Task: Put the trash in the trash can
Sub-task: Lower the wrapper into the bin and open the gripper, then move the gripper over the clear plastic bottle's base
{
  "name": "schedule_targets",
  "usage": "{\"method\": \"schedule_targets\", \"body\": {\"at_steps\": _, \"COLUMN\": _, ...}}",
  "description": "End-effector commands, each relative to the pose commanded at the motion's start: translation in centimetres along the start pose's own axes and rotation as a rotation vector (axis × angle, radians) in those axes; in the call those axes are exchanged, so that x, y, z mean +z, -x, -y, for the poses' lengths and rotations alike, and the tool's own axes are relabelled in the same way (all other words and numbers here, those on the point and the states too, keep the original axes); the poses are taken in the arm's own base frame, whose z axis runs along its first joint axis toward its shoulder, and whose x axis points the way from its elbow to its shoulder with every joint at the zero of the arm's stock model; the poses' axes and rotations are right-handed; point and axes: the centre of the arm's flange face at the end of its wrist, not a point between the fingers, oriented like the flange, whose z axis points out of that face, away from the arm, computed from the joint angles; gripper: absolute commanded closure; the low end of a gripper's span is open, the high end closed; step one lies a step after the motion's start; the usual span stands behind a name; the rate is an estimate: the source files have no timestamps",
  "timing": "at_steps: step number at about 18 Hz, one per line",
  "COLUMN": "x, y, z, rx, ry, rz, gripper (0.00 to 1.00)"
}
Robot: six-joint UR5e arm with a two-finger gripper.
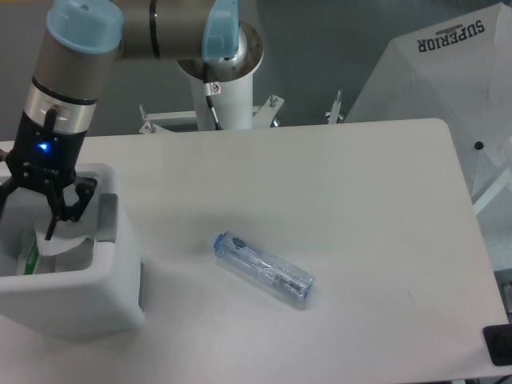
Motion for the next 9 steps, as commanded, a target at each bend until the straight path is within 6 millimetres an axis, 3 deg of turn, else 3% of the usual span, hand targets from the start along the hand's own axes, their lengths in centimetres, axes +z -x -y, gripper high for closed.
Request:
{"method": "schedule_targets", "body": {"at_steps": 2, "x": -1.9, "y": -0.2, "z": 0.6, "rx": 0.003, "ry": -0.032, "rz": 0.007, "gripper": 0.00}}
{"method": "schedule_targets", "body": {"at_steps": 5, "x": -5.9, "y": 3.7, "z": 2.1, "rx": -0.047, "ry": -0.103, "rz": 0.066, "gripper": 0.00}}
{"method": "schedule_targets", "body": {"at_steps": 9, "x": -8.7, "y": 10.5, "z": 3.1, "rx": -0.140, "ry": -0.150, "rz": 0.211, "gripper": 0.00}}
